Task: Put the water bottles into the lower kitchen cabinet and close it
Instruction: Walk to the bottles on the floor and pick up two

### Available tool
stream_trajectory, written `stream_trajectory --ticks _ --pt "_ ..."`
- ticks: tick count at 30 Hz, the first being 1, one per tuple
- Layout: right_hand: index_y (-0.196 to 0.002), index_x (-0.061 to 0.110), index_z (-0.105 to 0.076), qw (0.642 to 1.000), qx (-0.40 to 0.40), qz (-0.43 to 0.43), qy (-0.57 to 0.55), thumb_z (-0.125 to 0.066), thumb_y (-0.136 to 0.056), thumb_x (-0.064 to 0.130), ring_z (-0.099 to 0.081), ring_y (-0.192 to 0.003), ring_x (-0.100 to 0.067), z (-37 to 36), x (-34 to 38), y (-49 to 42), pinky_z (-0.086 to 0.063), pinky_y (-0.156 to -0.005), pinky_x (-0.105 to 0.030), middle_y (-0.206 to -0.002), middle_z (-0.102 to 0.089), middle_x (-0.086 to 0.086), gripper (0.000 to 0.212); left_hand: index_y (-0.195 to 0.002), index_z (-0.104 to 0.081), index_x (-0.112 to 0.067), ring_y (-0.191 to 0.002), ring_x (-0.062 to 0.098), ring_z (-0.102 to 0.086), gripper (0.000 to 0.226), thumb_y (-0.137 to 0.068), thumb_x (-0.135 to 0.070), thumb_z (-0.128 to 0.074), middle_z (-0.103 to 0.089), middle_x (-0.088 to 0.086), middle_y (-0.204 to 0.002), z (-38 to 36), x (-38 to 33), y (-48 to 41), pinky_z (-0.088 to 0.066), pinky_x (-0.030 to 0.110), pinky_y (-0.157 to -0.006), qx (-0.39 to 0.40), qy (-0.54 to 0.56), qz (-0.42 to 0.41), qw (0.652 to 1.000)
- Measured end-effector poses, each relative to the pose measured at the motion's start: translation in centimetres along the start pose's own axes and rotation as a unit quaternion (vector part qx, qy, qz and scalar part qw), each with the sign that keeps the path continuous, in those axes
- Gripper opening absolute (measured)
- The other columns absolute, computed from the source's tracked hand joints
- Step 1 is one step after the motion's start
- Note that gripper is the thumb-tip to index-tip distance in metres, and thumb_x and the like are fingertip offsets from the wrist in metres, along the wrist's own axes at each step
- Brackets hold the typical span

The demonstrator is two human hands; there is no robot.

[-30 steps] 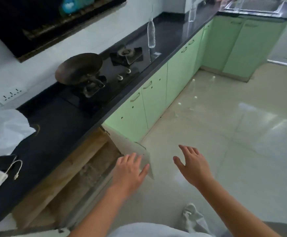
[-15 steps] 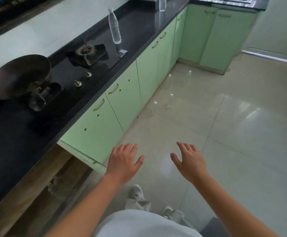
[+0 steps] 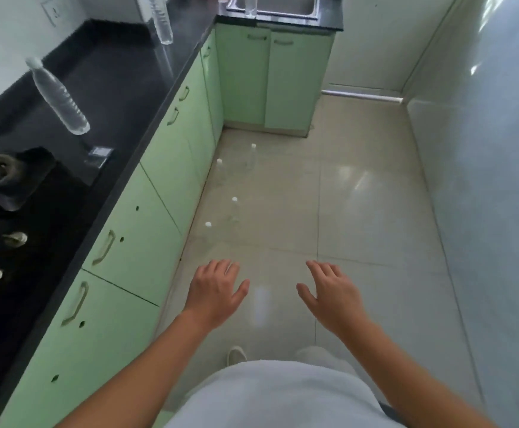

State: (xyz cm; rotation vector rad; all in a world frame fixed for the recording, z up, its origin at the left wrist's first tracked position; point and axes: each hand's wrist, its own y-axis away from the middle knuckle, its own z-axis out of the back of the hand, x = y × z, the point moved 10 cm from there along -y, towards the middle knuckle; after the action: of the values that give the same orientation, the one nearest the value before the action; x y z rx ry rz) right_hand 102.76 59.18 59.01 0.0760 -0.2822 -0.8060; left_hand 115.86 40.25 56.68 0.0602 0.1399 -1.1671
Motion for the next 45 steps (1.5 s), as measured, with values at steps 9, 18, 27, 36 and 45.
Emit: stream_trajectory --ticks 9,18,27,36,45 --pt "-0.124 0.010 -0.068 1.000 0.003 0.003 0.021 -0.046 -0.090 0.052 -0.068 -0.104 -0.024 1.0 -1.4 -12.7 -0.057 -0.083 -0.034 -0.113 -0.073 -0.001 0.059 -0.114 -0.072 -0.010 -0.100 0.030 -0.068 0.054 -0.093 -0.051 -0.043 -0.072 0.009 -0.113 -1.0 2.7 -12.4 -0.055 0.040 -0.083 0.012 0.017 0.000 1.000" --pt "-0.152 0.014 -0.041 0.987 0.094 0.126 -0.014 -0.041 -0.103 0.051 -0.043 -0.138 -0.022 -1.2 3.2 -30.0 -0.037 -0.110 -0.033 -0.150 -0.051 -0.001 0.062 -0.115 -0.071 -0.010 -0.099 0.029 -0.068 0.058 -0.093 -0.055 -0.039 -0.072 0.006 -0.112 -2.8 12.3 -18.8 -0.054 0.040 -0.078 0.047 0.041 0.188 0.980" --pt "-0.150 0.015 -0.044 0.968 0.179 0.171 -0.025 -0.044 -0.101 0.051 -0.044 -0.138 -0.023 -5.2 8.3 -42.0 -0.038 -0.108 -0.035 -0.148 -0.053 -0.002 0.060 -0.118 -0.067 -0.007 -0.099 0.034 -0.067 0.064 -0.094 -0.056 -0.034 -0.071 0.012 -0.113 -5.3 20.2 -21.5 -0.053 0.043 -0.081 0.047 0.132 0.371 0.918" --pt "-0.152 0.017 -0.040 0.964 0.235 0.116 -0.036 -0.044 -0.101 0.048 -0.044 -0.137 -0.022 -11.3 10.1 -51.4 -0.041 -0.106 -0.036 -0.148 -0.052 -0.001 0.060 -0.126 -0.063 -0.006 -0.108 0.037 -0.065 0.082 -0.087 -0.069 -0.028 -0.068 0.016 -0.121 -14.6 26.8 -26.2 -0.050 0.045 -0.087 0.145 0.181 0.405 0.884" --pt "-0.150 0.014 -0.043 0.954 0.279 0.076 -0.084 -0.051 -0.100 0.042 -0.045 -0.137 -0.022 -21.3 9.0 -61.2 -0.039 -0.111 -0.037 -0.149 -0.051 -0.002 0.059 -0.125 -0.062 -0.006 -0.102 0.035 -0.066 0.080 -0.088 -0.068 -0.029 -0.069 0.015 -0.115 -24.6 31.5 -32.9 -0.052 0.044 -0.082 0.189 0.164 0.362 0.898"
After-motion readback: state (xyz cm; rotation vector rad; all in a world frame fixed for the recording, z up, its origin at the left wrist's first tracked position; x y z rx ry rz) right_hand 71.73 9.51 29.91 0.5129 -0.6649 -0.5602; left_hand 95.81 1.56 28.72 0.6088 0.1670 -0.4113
